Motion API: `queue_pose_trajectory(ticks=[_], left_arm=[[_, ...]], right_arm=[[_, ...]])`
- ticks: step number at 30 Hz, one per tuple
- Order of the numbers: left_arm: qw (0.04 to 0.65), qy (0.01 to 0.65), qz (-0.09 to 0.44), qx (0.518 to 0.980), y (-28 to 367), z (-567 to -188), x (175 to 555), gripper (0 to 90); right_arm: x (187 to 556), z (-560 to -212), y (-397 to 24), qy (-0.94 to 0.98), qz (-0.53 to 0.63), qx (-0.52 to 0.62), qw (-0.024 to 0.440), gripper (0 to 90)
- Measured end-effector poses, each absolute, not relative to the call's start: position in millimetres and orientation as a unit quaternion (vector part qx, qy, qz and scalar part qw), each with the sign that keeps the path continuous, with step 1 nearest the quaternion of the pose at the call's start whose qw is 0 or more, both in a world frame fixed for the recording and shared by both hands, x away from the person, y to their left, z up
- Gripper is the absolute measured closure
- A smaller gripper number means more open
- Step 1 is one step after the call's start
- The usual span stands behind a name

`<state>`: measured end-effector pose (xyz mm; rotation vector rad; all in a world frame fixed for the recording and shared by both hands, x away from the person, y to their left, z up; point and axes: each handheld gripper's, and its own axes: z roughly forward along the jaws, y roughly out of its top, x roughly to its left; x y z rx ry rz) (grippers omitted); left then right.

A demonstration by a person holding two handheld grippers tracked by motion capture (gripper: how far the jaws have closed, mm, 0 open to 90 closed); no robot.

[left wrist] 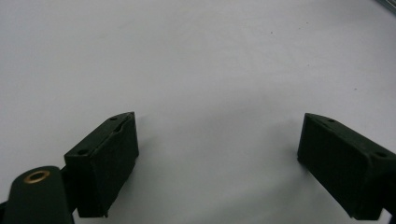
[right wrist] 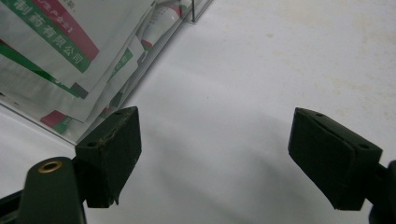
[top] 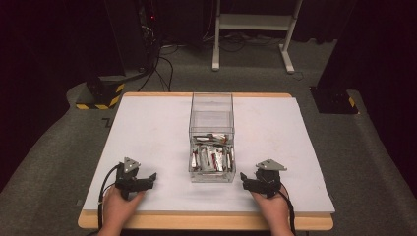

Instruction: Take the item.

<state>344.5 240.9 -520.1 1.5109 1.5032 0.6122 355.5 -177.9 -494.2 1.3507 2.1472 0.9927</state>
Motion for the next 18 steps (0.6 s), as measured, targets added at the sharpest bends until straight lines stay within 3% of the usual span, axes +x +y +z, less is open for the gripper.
queue_pose_trajectory(ticks=[18], left_arm=[[0.444, 0.606, 0.247, 0.612, 241.3, -519.9, 344.4, 12.4]], right_arm=[[348.4, -484.6, -182.9, 0.764, 0.383, 0.471, 0.221, 18.4]])
